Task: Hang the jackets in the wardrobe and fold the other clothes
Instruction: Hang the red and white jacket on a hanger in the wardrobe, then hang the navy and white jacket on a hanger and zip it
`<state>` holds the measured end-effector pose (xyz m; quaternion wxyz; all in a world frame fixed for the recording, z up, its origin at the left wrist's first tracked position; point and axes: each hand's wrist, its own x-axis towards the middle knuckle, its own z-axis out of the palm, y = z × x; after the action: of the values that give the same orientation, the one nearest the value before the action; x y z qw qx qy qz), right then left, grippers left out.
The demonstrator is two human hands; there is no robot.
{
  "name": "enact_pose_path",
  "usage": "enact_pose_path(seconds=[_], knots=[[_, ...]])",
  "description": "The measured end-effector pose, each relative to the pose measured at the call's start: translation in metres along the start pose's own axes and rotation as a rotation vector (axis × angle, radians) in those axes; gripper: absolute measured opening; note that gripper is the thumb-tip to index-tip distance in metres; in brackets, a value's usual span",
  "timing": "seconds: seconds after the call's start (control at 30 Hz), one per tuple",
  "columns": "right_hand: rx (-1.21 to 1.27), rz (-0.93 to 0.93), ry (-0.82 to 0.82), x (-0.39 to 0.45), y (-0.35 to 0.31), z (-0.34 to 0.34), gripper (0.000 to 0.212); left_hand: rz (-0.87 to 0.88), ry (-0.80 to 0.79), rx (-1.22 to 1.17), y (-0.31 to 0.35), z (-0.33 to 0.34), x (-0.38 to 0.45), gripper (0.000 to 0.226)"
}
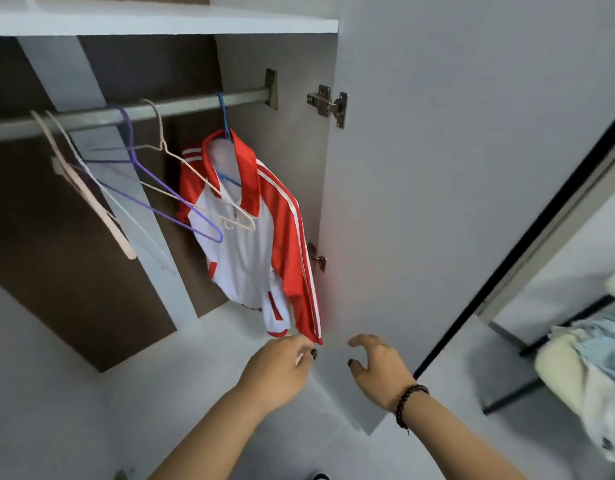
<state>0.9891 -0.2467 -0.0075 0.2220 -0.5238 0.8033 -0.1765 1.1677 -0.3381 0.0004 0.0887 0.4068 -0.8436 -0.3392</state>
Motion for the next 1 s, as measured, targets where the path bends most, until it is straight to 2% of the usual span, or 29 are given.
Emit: enact_pose_path(seconds=[0.2, 0.5, 0.73, 0.87, 1.0], knots=[[0.013, 0.067, 0.105, -0.062, -0.001, 0.000, 0.032, 0.120, -0.063, 0.079, 0.016, 0.003, -0.041, 0.027], [0.189, 0.210, 0.234, -0.136, 0.019, -0.015, 0.019, 0.264, -0.120, 0.135, 0.062, 0.015, -0.075, 0.027], [0.307, 0.312, 0.308, -0.182, 0.063, -0.022, 0.013, 0.364, -0.173, 0.158, 0.104, 0.042, -0.082, 0.023], [0.373, 0.369, 0.339, -0.212, 0.095, -0.031, 0.014, 0.385, -0.208, 0.172, 0.140, 0.070, -0.083, 0.038], [0.401, 0.414, 0.398, -0.250, 0.139, -0.057, 0.015, 0.422, -0.239, 0.128, 0.193, 0.110, -0.082, 0.036]])
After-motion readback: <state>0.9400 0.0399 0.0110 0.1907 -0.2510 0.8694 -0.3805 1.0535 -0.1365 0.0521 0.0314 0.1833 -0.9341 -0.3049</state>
